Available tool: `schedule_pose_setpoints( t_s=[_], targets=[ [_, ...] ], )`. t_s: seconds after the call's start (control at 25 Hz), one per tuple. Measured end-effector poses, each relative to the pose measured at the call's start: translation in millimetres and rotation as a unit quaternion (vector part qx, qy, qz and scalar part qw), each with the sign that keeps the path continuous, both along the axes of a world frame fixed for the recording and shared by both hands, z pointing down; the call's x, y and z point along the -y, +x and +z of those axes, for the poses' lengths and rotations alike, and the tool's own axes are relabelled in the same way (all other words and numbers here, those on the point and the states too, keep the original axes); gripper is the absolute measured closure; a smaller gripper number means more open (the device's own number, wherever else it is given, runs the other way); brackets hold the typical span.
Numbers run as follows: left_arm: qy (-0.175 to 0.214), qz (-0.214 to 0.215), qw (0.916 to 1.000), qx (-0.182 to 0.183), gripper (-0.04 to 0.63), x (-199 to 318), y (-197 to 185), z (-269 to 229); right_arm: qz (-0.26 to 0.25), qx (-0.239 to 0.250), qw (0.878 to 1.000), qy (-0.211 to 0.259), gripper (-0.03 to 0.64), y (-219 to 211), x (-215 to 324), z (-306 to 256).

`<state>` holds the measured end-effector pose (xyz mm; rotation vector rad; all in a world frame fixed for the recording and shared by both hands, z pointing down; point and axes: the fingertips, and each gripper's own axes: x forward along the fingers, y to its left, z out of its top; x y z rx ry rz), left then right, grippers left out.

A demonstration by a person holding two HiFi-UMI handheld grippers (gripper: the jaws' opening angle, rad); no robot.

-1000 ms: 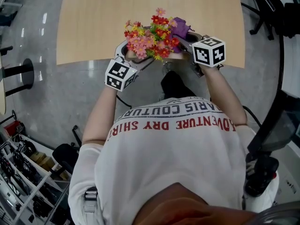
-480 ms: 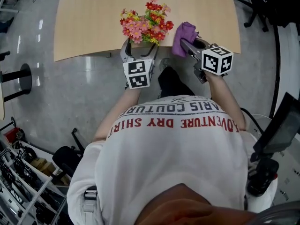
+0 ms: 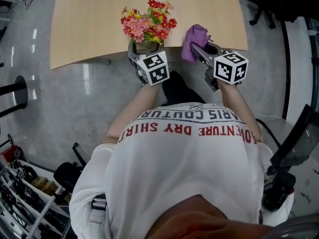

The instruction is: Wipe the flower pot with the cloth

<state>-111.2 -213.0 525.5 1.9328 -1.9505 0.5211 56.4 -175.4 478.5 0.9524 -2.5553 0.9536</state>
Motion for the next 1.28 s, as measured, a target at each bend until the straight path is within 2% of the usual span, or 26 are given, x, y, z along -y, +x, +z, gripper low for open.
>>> schedule_pose_setpoints(
  t_s=[0.04, 0.32, 0.56, 0.68, 0.84, 1.04, 1.16, 1.28],
  targets=[
    [0.002, 0.001, 1.0, 0.0, 0.169, 0, -1, -2, 0.001, 0.0, 1.0, 0.0, 0.572, 0, -1, -1],
    [0.014, 0.043, 0.999, -0.002, 0.175, 2, -1, 1, -0.011, 0.005, 1.0, -0.004, 0.572, -7, 9, 0],
    [0.023, 0.132, 0.991, 0.004, 0.176, 6, 9, 1, -0.033, 0.022, 0.999, -0.001, 0.572, -10, 35, 0],
    [0.019, 0.195, 0.9806, 0.006, 0.176, 5, 7, -1, -0.041, 0.034, 0.999, -0.003, 0.572, -19, 50, -4],
    [0.01, 0.254, 0.967, -0.009, 0.176, 12, 0, -2, -0.065, 0.045, 0.997, -0.003, 0.572, -35, 74, -6],
    [-0.01, 0.334, 0.9427, -0.007, 0.176, 19, -3, 8, -0.113, 0.065, 0.991, 0.0, 0.572, -59, 99, -4],
    [-0.024, 0.365, 0.9305, -0.003, 0.176, 27, -5, 14, -0.148, 0.074, 0.986, -0.007, 0.572, -73, 110, 5],
    [-0.03, 0.386, 0.922, -0.001, 0.176, 26, -9, 10, -0.179, 0.072, 0.981, -0.032, 0.572, -90, 105, 11]
  ],
)
